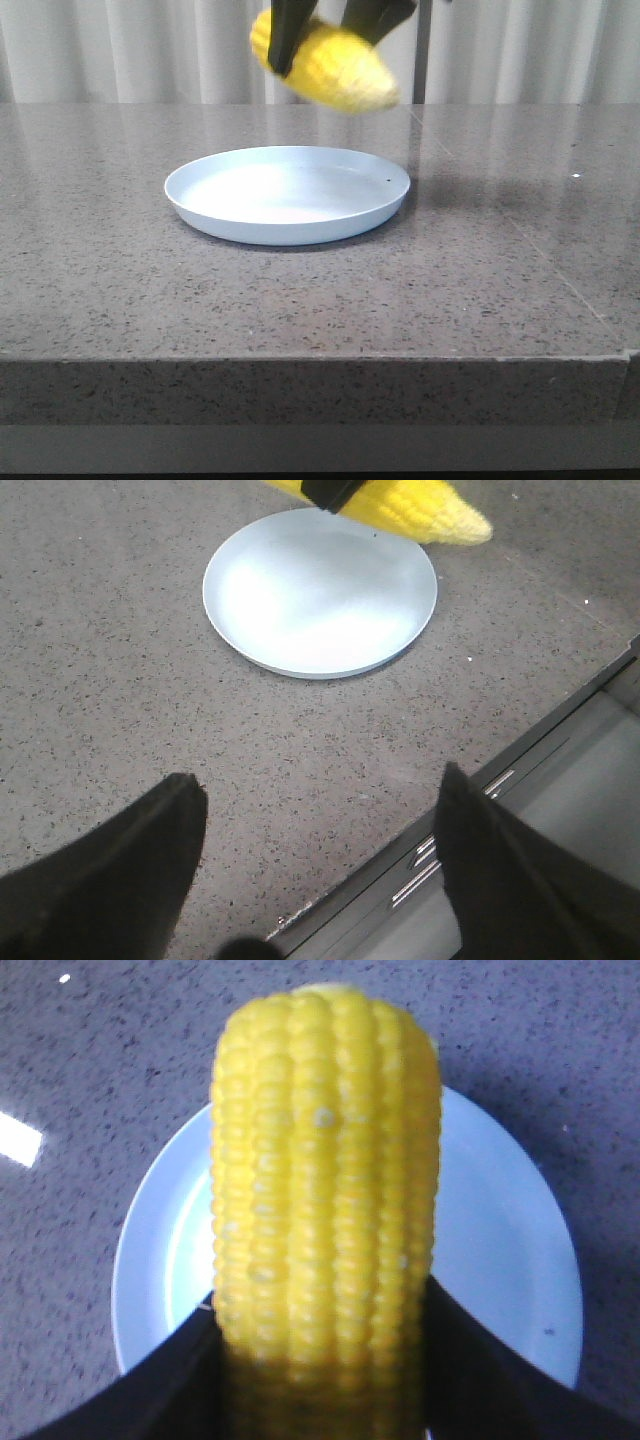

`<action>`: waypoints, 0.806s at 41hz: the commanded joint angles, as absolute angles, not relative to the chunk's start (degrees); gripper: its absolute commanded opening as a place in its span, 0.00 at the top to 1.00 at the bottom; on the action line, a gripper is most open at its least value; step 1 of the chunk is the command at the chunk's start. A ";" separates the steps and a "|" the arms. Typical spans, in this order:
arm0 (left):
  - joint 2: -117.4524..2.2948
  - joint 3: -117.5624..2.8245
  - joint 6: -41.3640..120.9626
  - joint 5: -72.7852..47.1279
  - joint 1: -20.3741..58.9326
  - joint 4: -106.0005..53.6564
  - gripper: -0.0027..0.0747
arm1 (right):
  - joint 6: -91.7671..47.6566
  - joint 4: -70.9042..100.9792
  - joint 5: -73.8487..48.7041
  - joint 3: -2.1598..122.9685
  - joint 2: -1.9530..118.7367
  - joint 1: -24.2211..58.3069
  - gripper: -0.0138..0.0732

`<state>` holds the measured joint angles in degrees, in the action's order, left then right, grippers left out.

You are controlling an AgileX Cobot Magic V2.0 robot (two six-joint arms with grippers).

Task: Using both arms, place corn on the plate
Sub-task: 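Lift the corn cob with the right gripper and carry it over the plate, then lower the corn cob onto the plate and open the right gripper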

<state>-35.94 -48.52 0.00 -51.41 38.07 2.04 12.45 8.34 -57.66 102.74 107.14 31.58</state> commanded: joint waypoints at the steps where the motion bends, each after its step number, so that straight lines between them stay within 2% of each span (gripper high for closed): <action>1: -36.05 -50.08 -0.35 -46.92 38.52 1.69 0.34 | 14.72 8.55 -50.98 104.71 106.99 31.44 0.54; 6: -36.05 -50.08 -0.35 -46.92 38.52 1.69 0.34 | 14.72 8.56 -49.22 104.71 109.78 31.44 0.51; 8: -36.05 -50.08 -0.35 -46.92 38.52 1.69 0.34 | 14.72 8.38 -49.16 104.71 110.66 31.44 0.45; 14: -36.05 -50.08 -0.35 -46.92 38.52 1.69 0.34 | 14.65 7.48 -50.23 104.71 110.48 31.44 0.20; 17: -36.05 -50.08 -0.35 -46.92 38.52 1.69 0.34 | 14.59 6.10 -50.15 104.71 109.64 31.44 0.13; 24: -36.05 -50.08 -0.35 -46.92 38.52 1.69 0.34 | 12.03 3.11 -51.03 104.71 104.44 31.44 0.14; 33: -36.05 -50.08 -0.35 -46.92 38.52 1.69 0.34 | 2.40 3.18 -56.05 103.37 93.58 31.44 0.21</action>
<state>-35.94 -48.52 0.00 -51.41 38.07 2.04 6.82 3.64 -55.98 102.60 100.62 31.58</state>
